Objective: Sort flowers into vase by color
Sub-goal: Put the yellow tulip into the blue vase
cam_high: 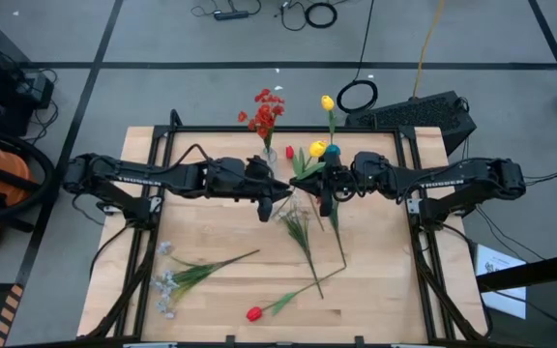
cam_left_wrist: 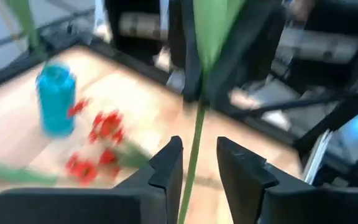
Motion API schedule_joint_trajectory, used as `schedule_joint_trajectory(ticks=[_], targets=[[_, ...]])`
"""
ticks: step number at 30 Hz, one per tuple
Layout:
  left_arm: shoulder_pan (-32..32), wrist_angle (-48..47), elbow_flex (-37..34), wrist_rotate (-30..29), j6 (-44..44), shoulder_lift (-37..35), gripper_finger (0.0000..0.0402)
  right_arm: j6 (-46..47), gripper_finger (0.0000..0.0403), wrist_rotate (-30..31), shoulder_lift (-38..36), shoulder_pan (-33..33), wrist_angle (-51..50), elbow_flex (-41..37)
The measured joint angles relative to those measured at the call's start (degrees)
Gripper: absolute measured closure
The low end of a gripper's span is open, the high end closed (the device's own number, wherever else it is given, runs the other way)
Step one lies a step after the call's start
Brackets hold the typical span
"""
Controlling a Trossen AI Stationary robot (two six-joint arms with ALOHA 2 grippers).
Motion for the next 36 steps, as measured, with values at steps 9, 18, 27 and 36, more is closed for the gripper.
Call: schedule_joint_trajectory(ticks=[9,18,27,36], targets=[[0.11,-13.27,0.00,-4.48,0.39,-2.77,0.0290,-1.03,0.0400,8.06,-8.31,-4.57,-16.37,0.02],[0.04,-23.99,-0.62,-4.21,1.21,-4.24,0.0290,-5.22,0.0401,23.84,-18.77,-10.60,-30.46,0.02],[0.04,-24.16,-3.97,-4.96,0.00,-5.68,0.0290,-6.64,0.0401,23.12,-21.89,-19.25,-33.95,0.02],[0.04,-24.43,-6.69,-7.50,-3.31,-7.29,0.0290,-7.29,0.0401,20.65,-21.88,-23.28,-33.65,0.02]])
